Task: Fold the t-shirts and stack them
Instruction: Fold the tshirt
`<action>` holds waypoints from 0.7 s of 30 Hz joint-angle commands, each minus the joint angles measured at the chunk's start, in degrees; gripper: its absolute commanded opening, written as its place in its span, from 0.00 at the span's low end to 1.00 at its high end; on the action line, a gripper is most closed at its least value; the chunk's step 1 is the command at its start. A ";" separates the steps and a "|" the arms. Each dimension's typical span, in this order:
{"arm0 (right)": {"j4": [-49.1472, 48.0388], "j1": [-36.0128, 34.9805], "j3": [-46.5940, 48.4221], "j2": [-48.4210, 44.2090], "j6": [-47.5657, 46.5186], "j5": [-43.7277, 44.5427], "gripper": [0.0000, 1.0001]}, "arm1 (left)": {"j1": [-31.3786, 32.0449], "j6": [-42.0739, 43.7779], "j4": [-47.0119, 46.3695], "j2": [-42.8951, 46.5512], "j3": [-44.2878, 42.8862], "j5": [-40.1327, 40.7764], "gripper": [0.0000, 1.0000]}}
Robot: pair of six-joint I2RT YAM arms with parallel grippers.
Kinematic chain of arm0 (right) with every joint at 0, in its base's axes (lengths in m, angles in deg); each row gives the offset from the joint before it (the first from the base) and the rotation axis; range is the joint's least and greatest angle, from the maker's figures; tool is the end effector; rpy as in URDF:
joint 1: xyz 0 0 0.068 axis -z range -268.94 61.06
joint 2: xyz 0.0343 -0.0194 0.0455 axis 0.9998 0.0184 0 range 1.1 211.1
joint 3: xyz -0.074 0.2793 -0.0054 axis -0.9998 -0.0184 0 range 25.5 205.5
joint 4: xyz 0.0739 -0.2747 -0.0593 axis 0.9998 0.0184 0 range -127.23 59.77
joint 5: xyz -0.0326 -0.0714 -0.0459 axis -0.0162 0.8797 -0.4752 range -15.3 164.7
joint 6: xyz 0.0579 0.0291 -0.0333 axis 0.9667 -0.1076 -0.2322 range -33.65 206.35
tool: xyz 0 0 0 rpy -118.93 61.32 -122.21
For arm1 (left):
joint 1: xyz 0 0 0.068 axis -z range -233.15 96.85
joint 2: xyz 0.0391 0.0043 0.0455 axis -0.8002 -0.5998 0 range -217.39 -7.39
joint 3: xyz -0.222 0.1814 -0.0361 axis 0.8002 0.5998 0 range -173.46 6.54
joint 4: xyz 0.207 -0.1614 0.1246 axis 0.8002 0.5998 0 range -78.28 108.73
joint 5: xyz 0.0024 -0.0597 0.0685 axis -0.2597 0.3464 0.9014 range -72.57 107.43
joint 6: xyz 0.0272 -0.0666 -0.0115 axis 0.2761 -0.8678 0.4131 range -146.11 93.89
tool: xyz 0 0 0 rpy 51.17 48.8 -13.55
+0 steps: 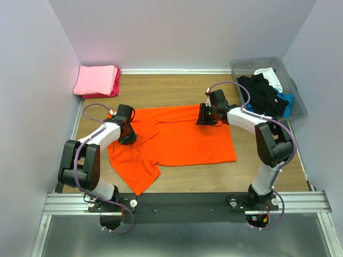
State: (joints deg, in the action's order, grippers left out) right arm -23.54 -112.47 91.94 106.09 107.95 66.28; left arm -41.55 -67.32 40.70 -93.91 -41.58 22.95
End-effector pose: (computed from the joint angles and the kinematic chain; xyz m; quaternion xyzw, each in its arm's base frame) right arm 0.3887 0.1789 0.1537 -0.0395 0.9431 0.1881 0.2714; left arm 0.3029 -0.0563 0.1453 -0.2595 0.9445 -0.0449 0.1965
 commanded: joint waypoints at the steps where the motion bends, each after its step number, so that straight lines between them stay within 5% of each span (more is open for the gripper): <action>1: 0.72 -0.03 -1.13 -1.37 0.10 1.57 0.45 | 0.71 -0.10 1.88 -0.14 -1.72 -0.16 0.20; 8: 0.63 -0.03 -0.87 -1.19 0.19 1.39 0.45 | 0.71 -0.10 2.32 -0.49 -1.10 -1.03 0.00; 21: 0.63 -0.03 -0.69 -1.19 0.02 1.22 0.45 | 0.71 -0.36 6.18 1.88 -2.59 -4.38 0.00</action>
State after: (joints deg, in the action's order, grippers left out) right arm -23.56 -112.47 91.85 106.09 107.95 66.34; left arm -41.11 -67.54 44.54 -93.76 -42.37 20.90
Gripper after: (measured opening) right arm 0.452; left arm 0.006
